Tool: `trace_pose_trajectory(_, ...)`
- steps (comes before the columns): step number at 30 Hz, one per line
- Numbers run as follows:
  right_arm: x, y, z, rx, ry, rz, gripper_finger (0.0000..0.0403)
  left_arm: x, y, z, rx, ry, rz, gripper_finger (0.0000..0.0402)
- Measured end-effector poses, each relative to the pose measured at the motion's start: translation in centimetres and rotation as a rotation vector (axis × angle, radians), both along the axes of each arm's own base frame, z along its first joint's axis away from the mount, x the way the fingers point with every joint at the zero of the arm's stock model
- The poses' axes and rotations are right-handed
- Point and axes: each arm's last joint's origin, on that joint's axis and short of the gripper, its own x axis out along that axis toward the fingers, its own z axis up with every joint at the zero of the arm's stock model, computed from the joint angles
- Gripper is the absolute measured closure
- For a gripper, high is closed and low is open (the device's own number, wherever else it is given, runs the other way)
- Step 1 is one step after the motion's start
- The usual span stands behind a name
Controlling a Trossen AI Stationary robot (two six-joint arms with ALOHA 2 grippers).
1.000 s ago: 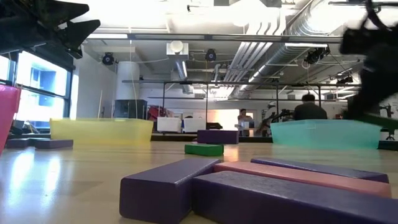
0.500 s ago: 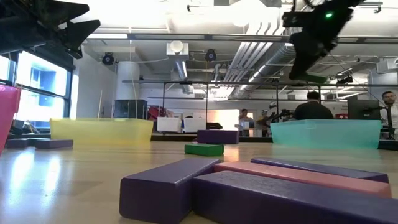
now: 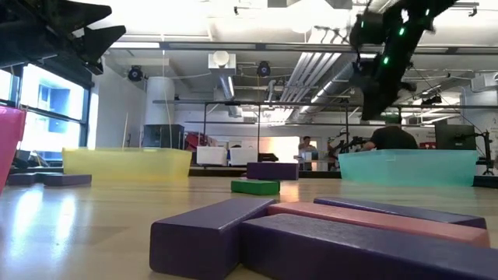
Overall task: Sort blocks
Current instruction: Put the green wooden block into the green bin
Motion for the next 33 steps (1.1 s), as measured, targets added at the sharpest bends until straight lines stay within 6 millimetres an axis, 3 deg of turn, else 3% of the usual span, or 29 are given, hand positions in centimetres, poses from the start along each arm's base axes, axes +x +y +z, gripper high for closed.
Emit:
trace_pose_trajectory(6, -1.3, -4.1, -3.2, 0.102, 0.0, -0.116, 0.0325, 0.0, 0.0, 0.0, 0.0, 0.0, 0.001, 0.021)
trace_pose_trajectory(11, -1.4, -6.0, -5.8, 0.19, 0.037, -0.145, 0.0324, 0.0, 0.0, 0.0, -0.001, 0.004, 0.002, 0.021)
trace_pose_trajectory(20, -0.4, -7.7, -9.3, 0.245, 0.081, -0.146, 0.0324, 0.1, 0.0, -0.3, -0.043, 0.031, -0.013, 0.021)
trace_pose_trajectory(33, 0.2, -8.5, -11.5, 0.281, 0.085, -0.163, 0.0321, 0.1, 0.0, -0.3, -0.05, 0.032, -0.015, 0.021)
